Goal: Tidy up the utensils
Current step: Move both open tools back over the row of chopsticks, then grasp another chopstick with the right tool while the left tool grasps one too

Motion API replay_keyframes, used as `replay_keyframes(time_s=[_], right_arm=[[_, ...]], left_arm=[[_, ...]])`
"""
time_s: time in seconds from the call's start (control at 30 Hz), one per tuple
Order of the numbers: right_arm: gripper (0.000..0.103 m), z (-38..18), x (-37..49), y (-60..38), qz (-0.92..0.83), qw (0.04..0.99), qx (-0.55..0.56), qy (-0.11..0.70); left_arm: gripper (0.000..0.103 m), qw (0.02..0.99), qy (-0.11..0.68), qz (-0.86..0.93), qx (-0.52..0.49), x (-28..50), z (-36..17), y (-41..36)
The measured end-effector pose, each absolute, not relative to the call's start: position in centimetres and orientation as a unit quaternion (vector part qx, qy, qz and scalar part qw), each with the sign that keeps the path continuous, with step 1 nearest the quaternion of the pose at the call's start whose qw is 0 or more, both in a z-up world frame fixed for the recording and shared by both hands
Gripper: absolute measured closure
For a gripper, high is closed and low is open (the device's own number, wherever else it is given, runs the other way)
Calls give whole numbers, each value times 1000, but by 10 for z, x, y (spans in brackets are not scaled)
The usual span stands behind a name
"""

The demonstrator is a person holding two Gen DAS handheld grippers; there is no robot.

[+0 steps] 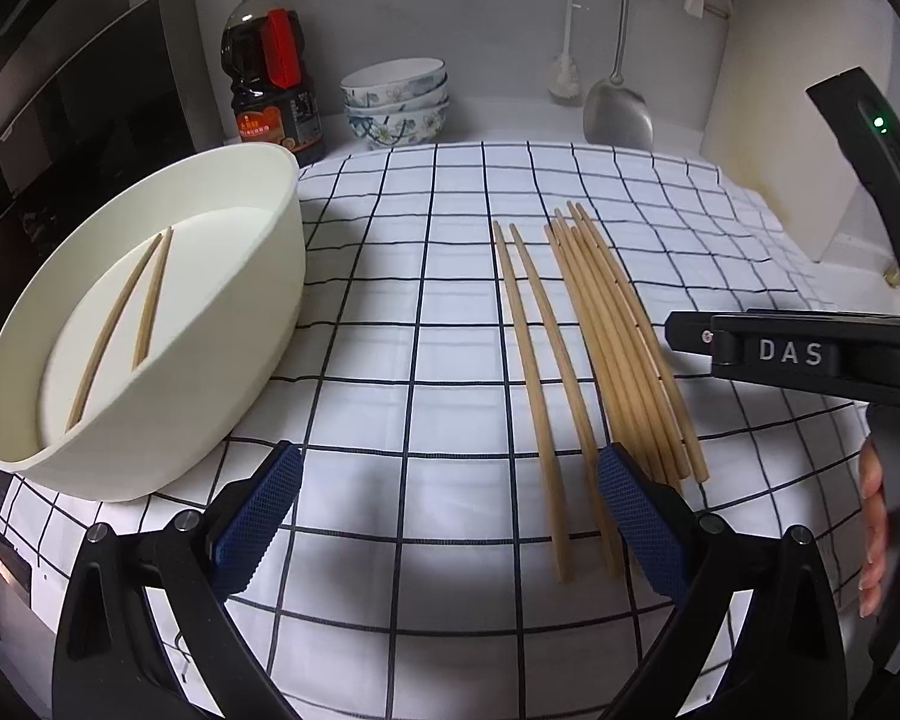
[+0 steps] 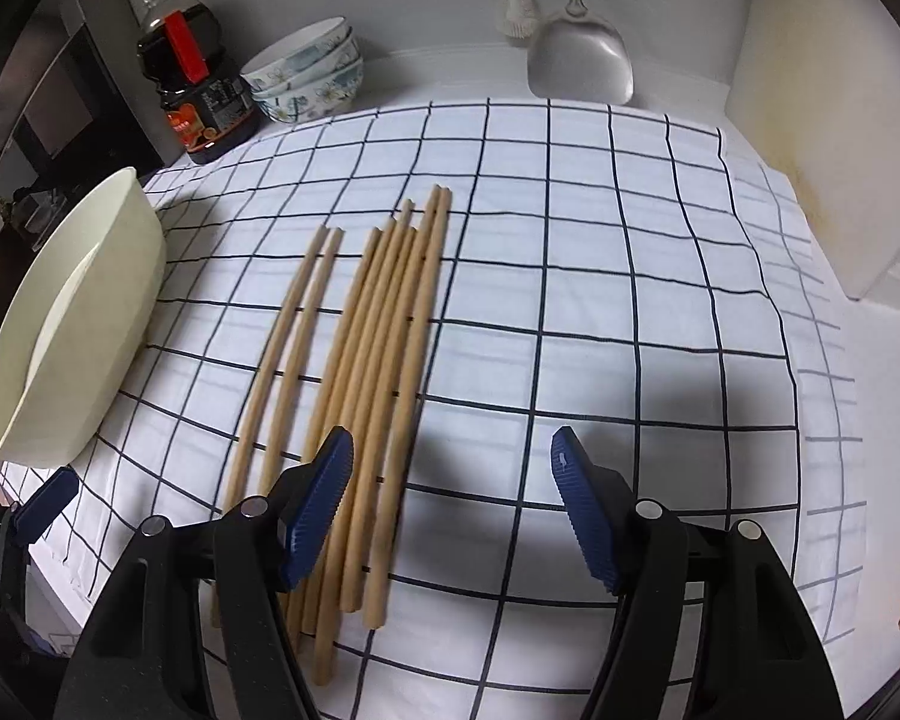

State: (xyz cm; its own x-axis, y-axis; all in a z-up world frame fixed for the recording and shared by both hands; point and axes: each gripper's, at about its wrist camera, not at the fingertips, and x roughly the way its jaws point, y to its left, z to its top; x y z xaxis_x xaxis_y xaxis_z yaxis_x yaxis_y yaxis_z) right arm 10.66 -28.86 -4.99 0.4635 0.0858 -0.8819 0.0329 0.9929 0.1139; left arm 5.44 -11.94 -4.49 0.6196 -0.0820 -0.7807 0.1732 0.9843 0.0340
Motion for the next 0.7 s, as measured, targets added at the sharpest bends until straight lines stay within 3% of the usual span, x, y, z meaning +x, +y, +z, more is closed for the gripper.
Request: replay_keyframes(time_s=[0.7], right_arm=[[37, -68, 112, -283, 8, 844, 29, 535]], left_arm=[[6, 878, 471, -55, 58, 83, -70, -120]])
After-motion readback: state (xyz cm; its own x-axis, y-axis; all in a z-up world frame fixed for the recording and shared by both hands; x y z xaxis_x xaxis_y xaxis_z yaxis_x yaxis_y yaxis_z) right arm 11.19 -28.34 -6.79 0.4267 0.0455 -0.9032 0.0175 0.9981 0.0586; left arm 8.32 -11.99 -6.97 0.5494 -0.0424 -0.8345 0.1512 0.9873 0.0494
